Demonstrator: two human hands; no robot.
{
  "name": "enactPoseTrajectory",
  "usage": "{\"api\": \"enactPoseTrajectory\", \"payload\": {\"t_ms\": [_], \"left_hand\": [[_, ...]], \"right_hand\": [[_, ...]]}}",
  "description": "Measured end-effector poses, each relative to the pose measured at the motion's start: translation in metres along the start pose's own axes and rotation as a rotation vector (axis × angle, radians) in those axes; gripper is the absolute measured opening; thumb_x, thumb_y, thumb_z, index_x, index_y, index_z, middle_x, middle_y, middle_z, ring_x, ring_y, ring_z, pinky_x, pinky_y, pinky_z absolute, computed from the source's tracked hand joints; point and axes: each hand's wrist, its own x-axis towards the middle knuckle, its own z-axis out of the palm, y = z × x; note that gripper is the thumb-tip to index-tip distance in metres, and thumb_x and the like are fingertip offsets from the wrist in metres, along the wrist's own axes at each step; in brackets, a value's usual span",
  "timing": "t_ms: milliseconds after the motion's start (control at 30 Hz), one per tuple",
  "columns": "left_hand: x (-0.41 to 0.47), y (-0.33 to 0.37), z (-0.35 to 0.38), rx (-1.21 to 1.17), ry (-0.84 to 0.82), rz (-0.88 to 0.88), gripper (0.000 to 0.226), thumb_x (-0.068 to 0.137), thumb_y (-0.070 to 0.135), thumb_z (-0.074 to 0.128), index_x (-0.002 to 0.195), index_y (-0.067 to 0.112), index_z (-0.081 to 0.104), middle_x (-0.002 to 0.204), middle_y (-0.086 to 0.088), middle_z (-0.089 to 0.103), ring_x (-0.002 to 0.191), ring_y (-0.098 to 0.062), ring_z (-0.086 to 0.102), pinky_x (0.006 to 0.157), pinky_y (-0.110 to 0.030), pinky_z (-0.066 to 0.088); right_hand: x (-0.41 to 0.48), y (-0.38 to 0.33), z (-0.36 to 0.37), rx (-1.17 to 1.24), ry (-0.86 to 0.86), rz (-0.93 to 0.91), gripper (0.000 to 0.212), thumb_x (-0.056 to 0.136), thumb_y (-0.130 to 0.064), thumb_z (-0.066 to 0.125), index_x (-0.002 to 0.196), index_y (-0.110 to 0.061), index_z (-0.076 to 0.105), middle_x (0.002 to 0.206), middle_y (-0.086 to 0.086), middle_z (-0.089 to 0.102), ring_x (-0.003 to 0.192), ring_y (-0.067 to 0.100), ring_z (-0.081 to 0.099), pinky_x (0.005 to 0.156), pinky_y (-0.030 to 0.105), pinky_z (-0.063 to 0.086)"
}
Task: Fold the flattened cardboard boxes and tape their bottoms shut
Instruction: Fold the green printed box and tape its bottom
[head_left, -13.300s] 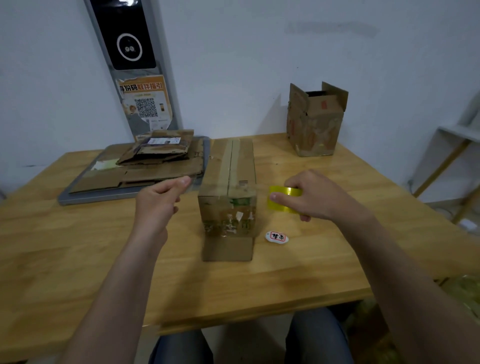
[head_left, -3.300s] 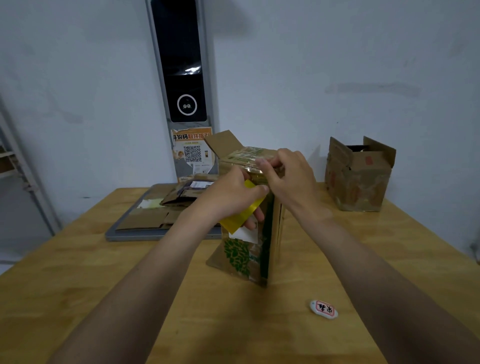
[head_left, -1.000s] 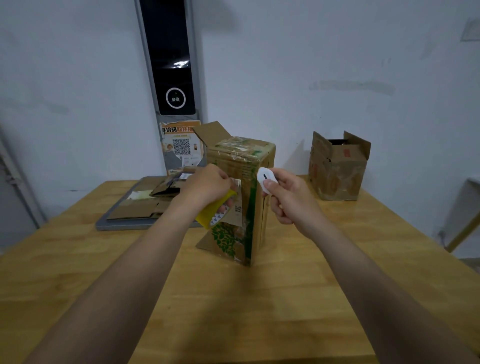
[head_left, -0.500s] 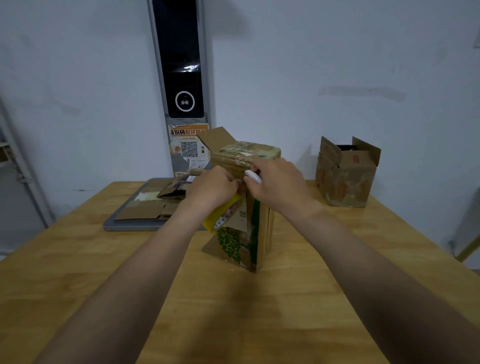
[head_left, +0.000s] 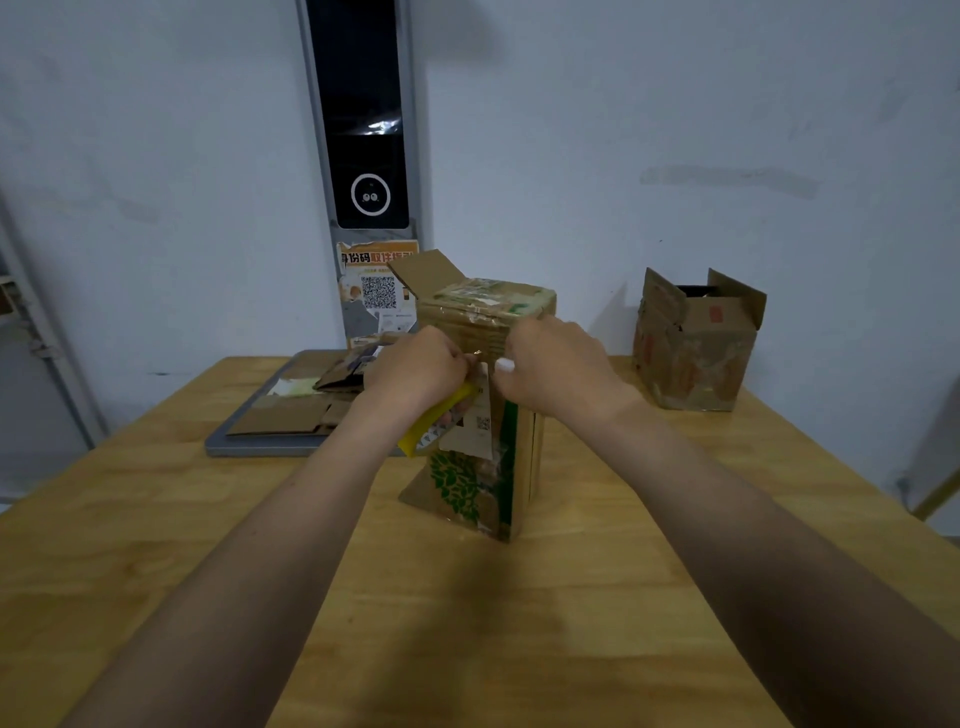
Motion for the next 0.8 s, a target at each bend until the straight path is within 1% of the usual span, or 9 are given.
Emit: {"api": "enactPoseTrajectory", "payload": {"t_ms": [100, 167, 267, 333, 467, 600, 700, 767, 800], "left_hand": [[-0.004, -0.002, 0.002, -0.081, -0.029, -0.013, 0.043, 0.107, 0.043, 0.047, 0.081, 0.026, 0.077, 0.069, 0.001, 0.077, 0.064, -0.024, 0.075, 0.078, -0.045, 0.064], [-0.006, -0.002, 0.006, -0.114, -0.017, -0.011, 0.044, 0.107, 0.043, 0.046, 0.081, 0.025, 0.077, 0.067, 0.002, 0.076, 0.060, -0.021, 0.074, 0.076, -0.045, 0.064], [-0.009, -0.003, 0.012, -0.119, 0.004, -0.013, 0.043, 0.108, 0.041, 0.044, 0.082, 0.026, 0.075, 0.061, 0.007, 0.074, 0.048, -0.011, 0.070, 0.075, -0.041, 0.064], [-0.010, -0.004, 0.013, -0.173, 0.000, -0.037, 0.041, 0.108, 0.041, 0.045, 0.083, 0.027, 0.074, 0.060, 0.008, 0.074, 0.047, -0.011, 0.070, 0.073, -0.041, 0.065], [-0.012, -0.008, 0.017, -0.253, 0.009, -0.080, 0.034, 0.109, 0.039, 0.045, 0.091, 0.030, 0.073, 0.061, 0.008, 0.074, 0.049, -0.012, 0.071, 0.066, -0.034, 0.063], [-0.019, -0.010, 0.022, -0.292, 0.024, -0.083, 0.035, 0.108, 0.034, 0.044, 0.091, 0.031, 0.074, 0.062, 0.010, 0.074, 0.050, -0.012, 0.071, 0.058, -0.027, 0.058], [-0.022, -0.008, 0.023, -0.277, 0.021, -0.067, 0.032, 0.107, 0.034, 0.048, 0.090, 0.032, 0.074, 0.063, 0.011, 0.074, 0.050, -0.011, 0.071, 0.060, -0.029, 0.059], [-0.023, -0.007, 0.022, -0.260, 0.019, -0.061, 0.032, 0.106, 0.035, 0.048, 0.089, 0.033, 0.075, 0.063, 0.012, 0.074, 0.049, -0.010, 0.071, 0.065, -0.032, 0.062], [-0.023, -0.007, 0.022, -0.256, 0.016, -0.061, 0.032, 0.106, 0.035, 0.048, 0.089, 0.033, 0.076, 0.063, 0.012, 0.074, 0.049, -0.010, 0.071, 0.067, -0.034, 0.062]], "right_hand": [[-0.020, 0.025, 0.016, 0.152, -0.077, -0.034, 0.034, 0.094, -0.045, 0.062, 0.066, -0.025, 0.063, 0.061, -0.009, 0.058, 0.054, 0.009, 0.054, 0.048, 0.025, 0.033], [-0.038, 0.044, 0.029, 0.188, -0.185, -0.024, 0.029, 0.095, -0.052, 0.061, 0.078, -0.032, 0.072, 0.064, -0.015, 0.060, 0.056, 0.002, 0.054, 0.048, 0.023, 0.034], [-0.063, 0.066, 0.054, 0.081, -0.421, 0.074, 0.028, 0.095, -0.055, 0.060, 0.100, -0.033, 0.076, 0.092, -0.012, 0.069, 0.081, 0.010, 0.064, 0.064, 0.031, 0.049], [-0.078, 0.074, 0.073, -0.010, -0.508, 0.153, 0.023, 0.095, -0.050, 0.062, 0.111, -0.037, 0.074, 0.105, -0.007, 0.070, 0.095, 0.017, 0.065, 0.074, 0.033, 0.050], [-0.105, 0.076, 0.106, -0.063, -0.500, 0.231, 0.026, 0.098, -0.036, 0.060, 0.121, -0.042, 0.071, 0.116, -0.006, 0.070, 0.105, 0.020, 0.067, 0.083, 0.035, 0.055], [-0.118, 0.078, 0.120, -0.062, -0.529, 0.246, 0.034, 0.097, -0.036, 0.065, 0.130, -0.039, 0.066, 0.130, -0.007, 0.063, 0.118, 0.020, 0.062, 0.092, 0.036, 0.053], [-0.108, 0.081, 0.115, -0.057, -0.575, 0.249, 0.048, 0.091, -0.035, 0.073, 0.136, -0.040, 0.060, 0.134, -0.006, 0.060, 0.124, 0.020, 0.059, 0.094, 0.035, 0.049], [-0.094, 0.085, 0.104, -0.013, -0.525, 0.247, 0.053, 0.090, -0.031, 0.074, 0.139, -0.040, 0.057, 0.135, -0.005, 0.060, 0.127, 0.022, 0.057, 0.096, 0.035, 0.047], [-0.085, 0.085, 0.095, 0.037, -0.458, 0.238, 0.053, 0.092, -0.030, 0.072, 0.142, -0.038, 0.055, 0.135, -0.003, 0.060, 0.127, 0.024, 0.057, 0.096, 0.036, 0.047]]}}
